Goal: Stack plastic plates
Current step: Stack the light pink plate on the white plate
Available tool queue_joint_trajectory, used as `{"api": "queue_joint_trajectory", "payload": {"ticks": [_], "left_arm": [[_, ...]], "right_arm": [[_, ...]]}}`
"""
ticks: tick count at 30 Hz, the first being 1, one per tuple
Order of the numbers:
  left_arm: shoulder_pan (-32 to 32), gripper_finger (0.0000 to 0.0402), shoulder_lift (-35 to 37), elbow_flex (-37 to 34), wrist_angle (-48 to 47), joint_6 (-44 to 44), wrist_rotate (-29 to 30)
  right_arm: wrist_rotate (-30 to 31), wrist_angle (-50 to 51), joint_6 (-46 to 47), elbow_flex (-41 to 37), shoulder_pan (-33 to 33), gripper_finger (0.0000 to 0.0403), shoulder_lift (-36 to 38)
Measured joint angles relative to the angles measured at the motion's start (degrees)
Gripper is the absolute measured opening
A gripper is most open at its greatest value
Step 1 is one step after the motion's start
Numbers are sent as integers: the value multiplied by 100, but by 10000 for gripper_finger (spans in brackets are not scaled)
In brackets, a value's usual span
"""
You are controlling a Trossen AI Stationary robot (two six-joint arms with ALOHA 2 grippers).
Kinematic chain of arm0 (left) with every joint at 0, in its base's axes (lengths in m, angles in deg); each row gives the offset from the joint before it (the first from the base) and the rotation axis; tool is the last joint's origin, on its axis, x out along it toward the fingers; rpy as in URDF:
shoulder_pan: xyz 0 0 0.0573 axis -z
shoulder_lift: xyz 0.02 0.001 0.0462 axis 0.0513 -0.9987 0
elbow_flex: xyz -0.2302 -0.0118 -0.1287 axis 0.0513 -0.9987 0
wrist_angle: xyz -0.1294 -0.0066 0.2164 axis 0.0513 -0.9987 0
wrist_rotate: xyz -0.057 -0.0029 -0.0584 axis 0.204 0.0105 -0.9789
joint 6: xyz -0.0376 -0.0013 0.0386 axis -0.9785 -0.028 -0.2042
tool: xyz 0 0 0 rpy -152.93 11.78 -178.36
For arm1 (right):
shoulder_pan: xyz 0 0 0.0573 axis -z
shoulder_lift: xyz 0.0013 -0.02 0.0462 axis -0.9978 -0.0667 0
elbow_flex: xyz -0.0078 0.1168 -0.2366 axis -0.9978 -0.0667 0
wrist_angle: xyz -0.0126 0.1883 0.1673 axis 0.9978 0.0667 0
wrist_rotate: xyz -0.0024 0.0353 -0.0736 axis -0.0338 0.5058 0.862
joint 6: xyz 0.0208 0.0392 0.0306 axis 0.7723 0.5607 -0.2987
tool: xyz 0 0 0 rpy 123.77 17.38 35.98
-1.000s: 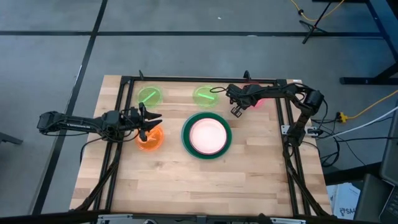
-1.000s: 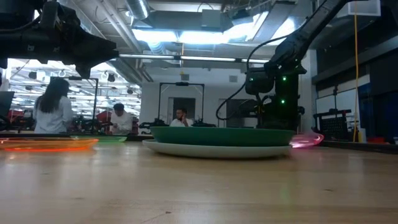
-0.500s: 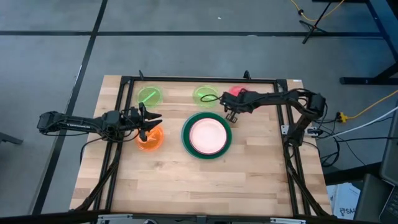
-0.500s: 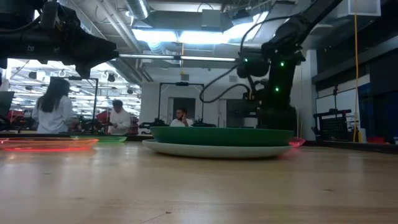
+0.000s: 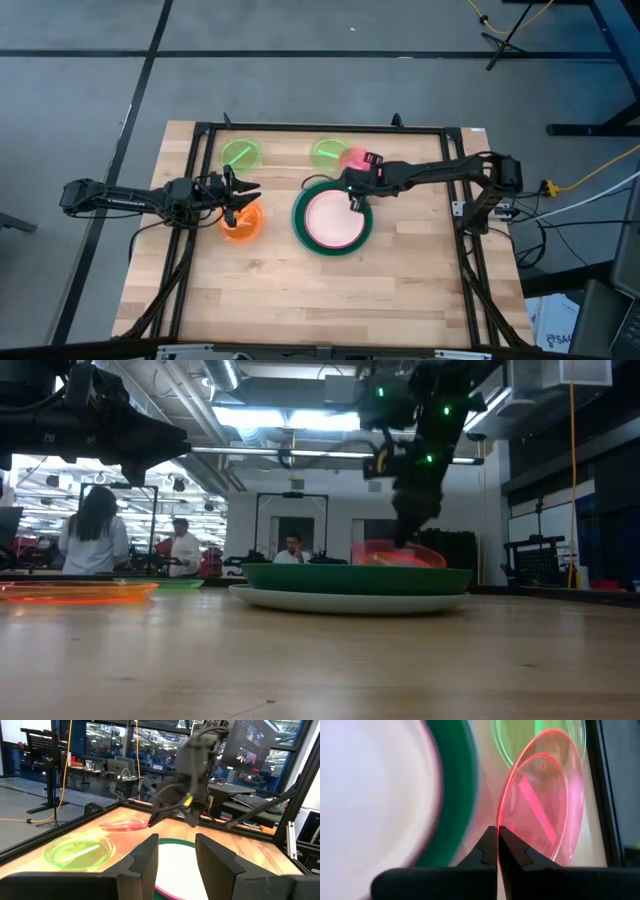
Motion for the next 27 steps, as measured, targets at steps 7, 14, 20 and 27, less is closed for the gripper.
{"api": "queue_joint_trajectory", "payload": {"ticks": [7,14,20,27], "left_arm": [[-2,123,0,0,0,-13,0],[-1,123,0,0,4,26,-159],[-2,123,0,0,9,39,-168],[0,123,2,0,17,44,-177]], "right_arm": [[-6,-447,-435,161,-770,0,0],[-297,-529,-755,161,-1478,0,-24],[-505,-683,-756,162,-1946,0,-57],[-855,-1059,-724,26,-2092,0,-229]]}}
